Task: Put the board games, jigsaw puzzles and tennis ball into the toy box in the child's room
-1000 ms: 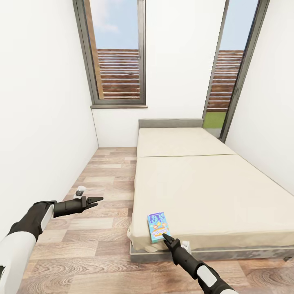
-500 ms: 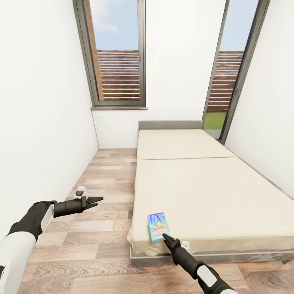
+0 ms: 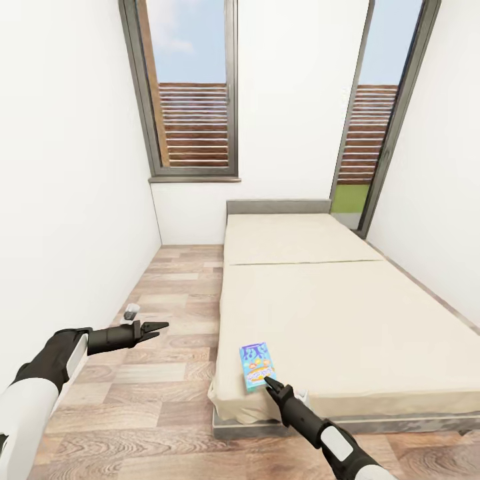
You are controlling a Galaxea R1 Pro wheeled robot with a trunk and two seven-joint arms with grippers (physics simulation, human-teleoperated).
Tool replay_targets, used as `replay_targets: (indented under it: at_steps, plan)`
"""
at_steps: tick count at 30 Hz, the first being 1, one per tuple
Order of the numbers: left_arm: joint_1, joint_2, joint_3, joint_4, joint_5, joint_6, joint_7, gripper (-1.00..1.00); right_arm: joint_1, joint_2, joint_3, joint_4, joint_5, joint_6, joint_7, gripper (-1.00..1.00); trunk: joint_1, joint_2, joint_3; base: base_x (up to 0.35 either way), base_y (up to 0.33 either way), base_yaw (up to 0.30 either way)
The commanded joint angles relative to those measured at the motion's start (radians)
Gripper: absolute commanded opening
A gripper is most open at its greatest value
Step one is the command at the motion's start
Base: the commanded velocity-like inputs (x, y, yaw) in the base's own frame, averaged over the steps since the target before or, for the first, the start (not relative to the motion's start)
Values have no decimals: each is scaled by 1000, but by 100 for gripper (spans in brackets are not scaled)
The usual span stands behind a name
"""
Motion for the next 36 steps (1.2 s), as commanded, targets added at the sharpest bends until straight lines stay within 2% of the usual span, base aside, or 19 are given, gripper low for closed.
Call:
replay_targets:
  at_steps: [1,6,9,14,19,25,28,31,36]
  plan:
    - [-1,0,3,0,-1,10,-4,100,-1,0,-3,-7,-4,12,-2,-100,-4,7,2,0,0,0]
    - [0,0,2,0,-1,10,-3,100,-3,-2,7,-70,-4,26,5,-100,-23,42,18,0,0,0]
    - [-1,0,4,0,-1,10,-3,100,-3,-3,39,-114,-3,38,8,-100,-35,63,27,0,0,0]
    - [-1,3,7,0,-2,10,-3,100,-2,-13,118,-245,-6,73,9,-100,-54,98,43,0,0,0]
    - [-1,5,7,0,-2,10,-3,100,-2,-12,137,-307,-8,129,2,-100,-73,133,59,0,0,0]
    - [-1,3,5,0,-4,10,4,100,6,-5,156,-377,-6,143,8,-100,-96,175,77,0,0,0]
    - [-1,1,3,0,-7,11,8,100,10,-5,197,-428,-7,150,9,-100,-108,196,87,0,0,0]
    - [-1,-1,1,0,-9,11,10,100,14,-5,243,-484,-14,193,9,-100,-119,217,96,0,0,0]
    - [-1,0,3,0,-10,10,8,100,17,-16,260,-510,-14,237,11,-100,-138,252,112,0,0,0]
